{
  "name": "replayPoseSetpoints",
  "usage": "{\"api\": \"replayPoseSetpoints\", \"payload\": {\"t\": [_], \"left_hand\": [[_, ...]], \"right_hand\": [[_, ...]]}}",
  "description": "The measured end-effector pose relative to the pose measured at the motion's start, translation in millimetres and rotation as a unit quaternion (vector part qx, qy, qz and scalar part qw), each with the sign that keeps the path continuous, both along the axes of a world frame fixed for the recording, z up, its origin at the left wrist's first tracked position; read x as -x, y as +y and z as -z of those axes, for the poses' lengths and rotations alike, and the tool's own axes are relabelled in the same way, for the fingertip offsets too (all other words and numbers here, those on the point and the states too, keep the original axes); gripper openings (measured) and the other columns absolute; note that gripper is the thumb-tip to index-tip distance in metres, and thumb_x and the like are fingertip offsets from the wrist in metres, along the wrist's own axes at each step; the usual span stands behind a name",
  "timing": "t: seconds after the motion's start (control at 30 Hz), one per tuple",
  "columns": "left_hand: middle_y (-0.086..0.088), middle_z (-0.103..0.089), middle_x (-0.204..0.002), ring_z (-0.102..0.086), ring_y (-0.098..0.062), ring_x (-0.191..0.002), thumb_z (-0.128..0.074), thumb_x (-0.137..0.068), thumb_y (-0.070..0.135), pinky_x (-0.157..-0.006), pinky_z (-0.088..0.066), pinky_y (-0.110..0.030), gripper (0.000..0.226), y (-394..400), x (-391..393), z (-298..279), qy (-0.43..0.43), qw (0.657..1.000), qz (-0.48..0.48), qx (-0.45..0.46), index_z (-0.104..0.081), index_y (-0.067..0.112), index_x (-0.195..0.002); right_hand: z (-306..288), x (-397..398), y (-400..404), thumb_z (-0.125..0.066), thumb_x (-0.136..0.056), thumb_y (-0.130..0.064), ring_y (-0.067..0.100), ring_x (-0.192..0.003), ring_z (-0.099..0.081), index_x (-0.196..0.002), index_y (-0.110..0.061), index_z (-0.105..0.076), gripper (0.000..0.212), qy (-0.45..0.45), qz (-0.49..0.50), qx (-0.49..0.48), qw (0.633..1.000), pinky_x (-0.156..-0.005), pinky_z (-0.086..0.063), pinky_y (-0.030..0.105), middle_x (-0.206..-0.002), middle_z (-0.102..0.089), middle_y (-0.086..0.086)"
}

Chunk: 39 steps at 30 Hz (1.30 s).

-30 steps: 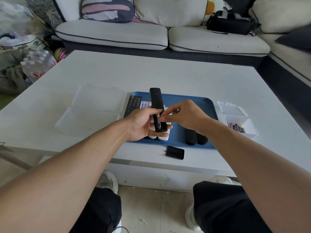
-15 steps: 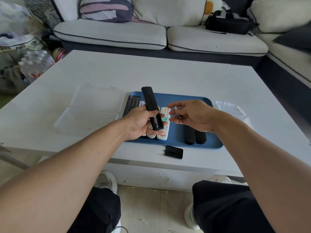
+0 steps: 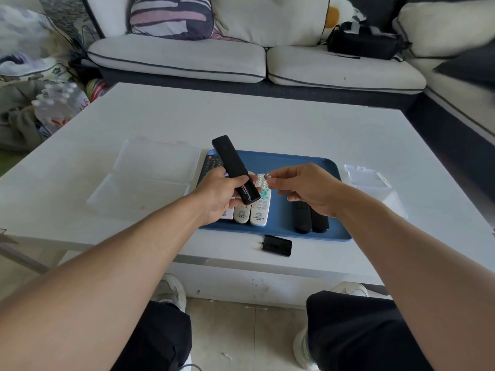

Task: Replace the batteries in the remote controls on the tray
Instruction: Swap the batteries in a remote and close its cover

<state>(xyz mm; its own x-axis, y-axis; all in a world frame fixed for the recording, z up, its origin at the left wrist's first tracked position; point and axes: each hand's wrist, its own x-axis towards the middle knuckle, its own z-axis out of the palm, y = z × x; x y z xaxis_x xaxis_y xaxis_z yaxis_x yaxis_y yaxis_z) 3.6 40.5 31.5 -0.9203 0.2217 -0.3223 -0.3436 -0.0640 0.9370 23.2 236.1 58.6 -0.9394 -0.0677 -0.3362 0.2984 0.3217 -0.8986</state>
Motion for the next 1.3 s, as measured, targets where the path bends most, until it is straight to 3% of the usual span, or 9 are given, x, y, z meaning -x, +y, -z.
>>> {"api": "replayPoseSetpoints", "payload": {"t": [0.23, 0.4, 0.5, 0.67, 0.73, 0.9, 1.0, 1.2, 1.3], "left_hand": [[-0.014, -0.073, -0.118, -0.068, -0.036, -0.112, -0.053, -0.102, 0.011, -0.101, -0.05, -0.057, 0.013, -4, 2, -2, -0.041, 0.999, 0.013, -0.016, -0.065, 0.016, -0.101], [-0.011, -0.073, -0.116, -0.071, -0.033, -0.105, -0.054, -0.098, -0.001, -0.098, -0.053, -0.054, 0.02, -4, 2, 0, -0.029, 0.999, 0.017, 0.0, -0.066, 0.014, -0.105], [-0.012, -0.073, -0.116, -0.072, -0.033, -0.102, -0.055, -0.098, -0.002, -0.093, -0.056, -0.051, 0.02, -2, 2, -1, -0.022, 1.0, 0.012, -0.003, -0.065, 0.013, -0.106], [-0.006, -0.075, -0.101, -0.072, -0.027, -0.093, -0.054, -0.099, -0.002, -0.086, -0.059, -0.045, 0.016, -2, 1, -3, -0.017, 0.999, -0.001, -0.03, -0.063, 0.011, -0.104], [-0.008, -0.075, -0.1, -0.072, -0.028, -0.091, -0.053, -0.099, -0.001, -0.086, -0.06, -0.044, 0.015, -2, 1, -5, -0.018, 0.999, -0.012, -0.05, -0.06, 0.006, -0.11], [-0.009, -0.073, -0.101, -0.072, -0.027, -0.086, -0.054, -0.099, -0.001, -0.081, -0.061, -0.043, 0.019, -1, 2, -7, -0.011, 0.996, -0.032, -0.076, -0.056, 0.002, -0.118], [-0.008, -0.074, -0.096, -0.074, -0.024, -0.081, -0.054, -0.099, -0.002, -0.068, -0.063, -0.036, 0.02, -2, 2, -6, -0.011, 0.996, -0.05, -0.079, -0.056, 0.0, -0.119], [-0.008, -0.073, -0.101, -0.072, -0.023, -0.086, -0.054, -0.099, -0.003, -0.071, -0.063, -0.036, 0.02, -9, 6, -9, -0.008, 0.992, -0.078, -0.095, -0.053, 0.003, -0.118], [-0.006, -0.074, -0.102, -0.072, -0.023, -0.087, -0.053, -0.099, -0.002, -0.065, -0.062, -0.033, 0.019, -11, 5, -9, -0.008, 0.996, -0.054, -0.075, -0.055, 0.007, -0.116]], "right_hand": [[-6, -6, -6, -0.073, -0.089, -0.006, 0.018, -0.086, -0.071, -0.113, -0.007, -0.066, 0.025, 0.03, -0.053, 0.055, 0.997, -0.068, -0.053, 0.017, -0.104, -0.076, 0.016], [-5, -6, -7, -0.067, -0.092, 0.0, 0.029, -0.097, -0.073, -0.12, -0.006, -0.063, 0.029, 0.044, -0.061, 0.092, 0.993, -0.088, -0.06, 0.032, -0.105, -0.076, 0.016], [-4, -6, -10, -0.068, -0.091, -0.002, 0.026, -0.093, -0.074, -0.113, -0.004, -0.064, 0.022, 0.056, -0.061, 0.1, 0.992, -0.087, -0.06, 0.031, -0.103, -0.077, 0.014], [0, -7, -17, -0.081, -0.083, -0.01, 0.019, -0.083, -0.075, -0.092, -0.007, -0.066, 0.018, 0.131, -0.034, -0.003, 0.991, -0.079, -0.06, 0.028, -0.085, -0.079, 0.0], [3, -5, -19, -0.085, -0.078, -0.013, 0.008, -0.072, -0.072, -0.085, -0.013, -0.068, 0.018, 0.17, -0.021, -0.052, 0.984, -0.071, -0.056, 0.022, -0.078, -0.076, -0.01], [11, -2, -20, -0.085, -0.079, -0.017, -0.003, -0.06, -0.061, -0.084, -0.02, -0.073, 0.013, 0.243, -0.007, -0.123, 0.962, -0.06, -0.042, 0.014, -0.071, -0.071, -0.022], [12, -5, -24, -0.083, -0.081, -0.019, -0.002, -0.063, -0.063, -0.089, -0.027, -0.079, 0.011, 0.281, -0.007, -0.159, 0.946, -0.057, -0.041, 0.007, -0.065, -0.068, -0.026], [13, -4, -31, -0.077, -0.088, -0.028, 0.007, -0.081, -0.07, -0.107, -0.036, -0.078, 0.021, 0.303, -0.065, -0.224, 0.924, -0.075, -0.056, 0.025, -0.095, -0.078, -0.011], [12, -4, -31, -0.08, -0.086, -0.024, 0.001, -0.081, -0.068, -0.104, -0.032, -0.079, 0.02, 0.293, -0.069, -0.212, 0.93, -0.073, -0.054, 0.02, -0.095, -0.077, -0.013]]}}
